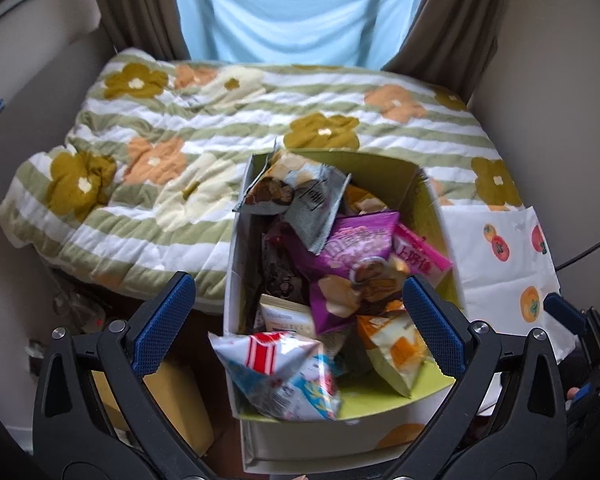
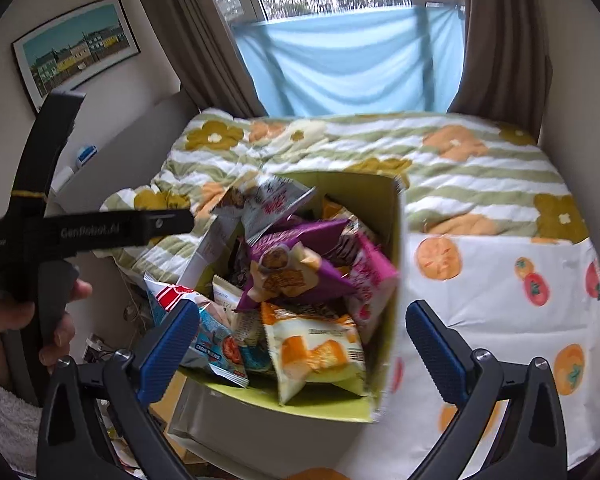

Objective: Organize snacks

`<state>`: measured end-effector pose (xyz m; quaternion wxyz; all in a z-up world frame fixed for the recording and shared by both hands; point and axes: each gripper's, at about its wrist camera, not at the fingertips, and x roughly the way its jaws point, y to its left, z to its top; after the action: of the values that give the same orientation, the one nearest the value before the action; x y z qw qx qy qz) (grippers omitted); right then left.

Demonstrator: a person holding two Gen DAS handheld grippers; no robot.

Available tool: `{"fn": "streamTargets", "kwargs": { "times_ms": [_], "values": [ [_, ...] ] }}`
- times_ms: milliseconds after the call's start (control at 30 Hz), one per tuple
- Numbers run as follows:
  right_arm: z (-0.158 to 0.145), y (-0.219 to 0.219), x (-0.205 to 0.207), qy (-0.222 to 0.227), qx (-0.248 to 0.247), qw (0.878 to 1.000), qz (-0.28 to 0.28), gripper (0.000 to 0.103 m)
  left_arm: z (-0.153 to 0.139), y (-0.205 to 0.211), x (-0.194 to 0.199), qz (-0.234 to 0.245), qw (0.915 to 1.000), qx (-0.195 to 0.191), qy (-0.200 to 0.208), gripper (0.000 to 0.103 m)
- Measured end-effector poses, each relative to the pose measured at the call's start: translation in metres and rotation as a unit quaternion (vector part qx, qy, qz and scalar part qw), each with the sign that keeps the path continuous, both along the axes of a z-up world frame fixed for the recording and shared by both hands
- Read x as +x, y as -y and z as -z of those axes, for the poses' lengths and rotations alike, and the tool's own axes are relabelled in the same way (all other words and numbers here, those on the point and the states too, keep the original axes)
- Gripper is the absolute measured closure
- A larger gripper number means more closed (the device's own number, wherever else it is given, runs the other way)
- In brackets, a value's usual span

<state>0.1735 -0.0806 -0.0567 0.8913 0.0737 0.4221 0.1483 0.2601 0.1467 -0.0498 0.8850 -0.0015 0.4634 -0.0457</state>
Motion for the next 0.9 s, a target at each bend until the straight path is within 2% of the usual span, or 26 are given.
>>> {"fn": "streamTargets", "kwargs": {
  "times_ms": [200,333,433,667,900],
  "values": [
    [-0.052,0.047,-0.036,0.064,-0.021,0.998,0.006,0.0,-0.044,0.046,-0.07,-0.009,0.9976,0.005,0.068,0.0],
    [-0.084,0.085,-0.073,0.103,-0.031,0.994,0.029,0.0,-0.058,0.075,-0.123,-0.009,0.9943,0.002,0.107,0.0],
    [-0.095,0.106,-0.099,0.12,-0.036,0.991,0.05,0.0,-0.062,0.092,-0.164,-0.013,0.9909,0.01,0.134,0.0],
    [-0.083,0.131,-0.147,0.11,-0.077,0.987,0.089,0.0,-0.055,0.117,-0.238,-0.016,0.9851,0.01,0.171,0.0],
    [-0.069,0.144,-0.183,0.111,-0.096,0.982,0.117,0.0,-0.047,0.131,-0.272,-0.024,0.9809,0.027,0.191,0.0]
  ]
}}
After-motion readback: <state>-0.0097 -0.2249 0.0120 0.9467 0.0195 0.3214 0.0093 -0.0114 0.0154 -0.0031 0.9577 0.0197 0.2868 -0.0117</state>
